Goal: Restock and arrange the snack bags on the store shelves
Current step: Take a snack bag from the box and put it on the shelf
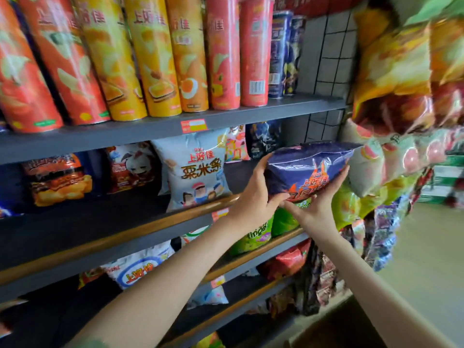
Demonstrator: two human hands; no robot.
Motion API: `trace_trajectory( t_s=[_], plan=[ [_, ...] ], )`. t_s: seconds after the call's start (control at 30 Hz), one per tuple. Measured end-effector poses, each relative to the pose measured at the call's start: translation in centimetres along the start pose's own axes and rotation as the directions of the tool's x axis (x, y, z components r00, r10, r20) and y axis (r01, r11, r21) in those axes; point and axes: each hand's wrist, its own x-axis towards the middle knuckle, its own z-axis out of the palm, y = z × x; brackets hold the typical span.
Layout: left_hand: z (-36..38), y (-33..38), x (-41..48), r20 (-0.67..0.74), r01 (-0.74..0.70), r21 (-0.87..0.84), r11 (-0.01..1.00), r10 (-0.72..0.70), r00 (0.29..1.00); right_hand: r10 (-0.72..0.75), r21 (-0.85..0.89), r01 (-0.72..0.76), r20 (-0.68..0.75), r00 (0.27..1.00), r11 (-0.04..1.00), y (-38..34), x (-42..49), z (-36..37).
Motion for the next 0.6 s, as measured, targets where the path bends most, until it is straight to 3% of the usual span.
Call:
trace_trajectory(
  t_s=[0.1,0.23,0.47,0.6],
  plan=[
    [1.9,-1.4,2.6,-0.018,0.058,-0.001,0.998,-0.058,0.998,-0.091,-0.132,0.1,0.075,0.993,0.986,1.9,2.5,-0.8],
    [4.1,-2.7,5.6,-0.052,0.09,-0.004,0.996,-0.09,0.995,-0.099,-0.263,0.127,0.116,0.988,0.957,4.6,5.7,-1.4],
    [6.0,-4.5,8.3,-0.071,0.095,0.123,0.988,-0.087,0.994,-0.159,-0.152,0.172,0.093,0.983,0.973,9.0,10.1,-2.0],
    [6.0,-5.1,8.0,-0.158,0.121,0.212,0.97,-0.088,0.983,-0.241,-0.141,0.258,0.131,0.962,0.956,9.6,11.6,-2.3]
  ],
)
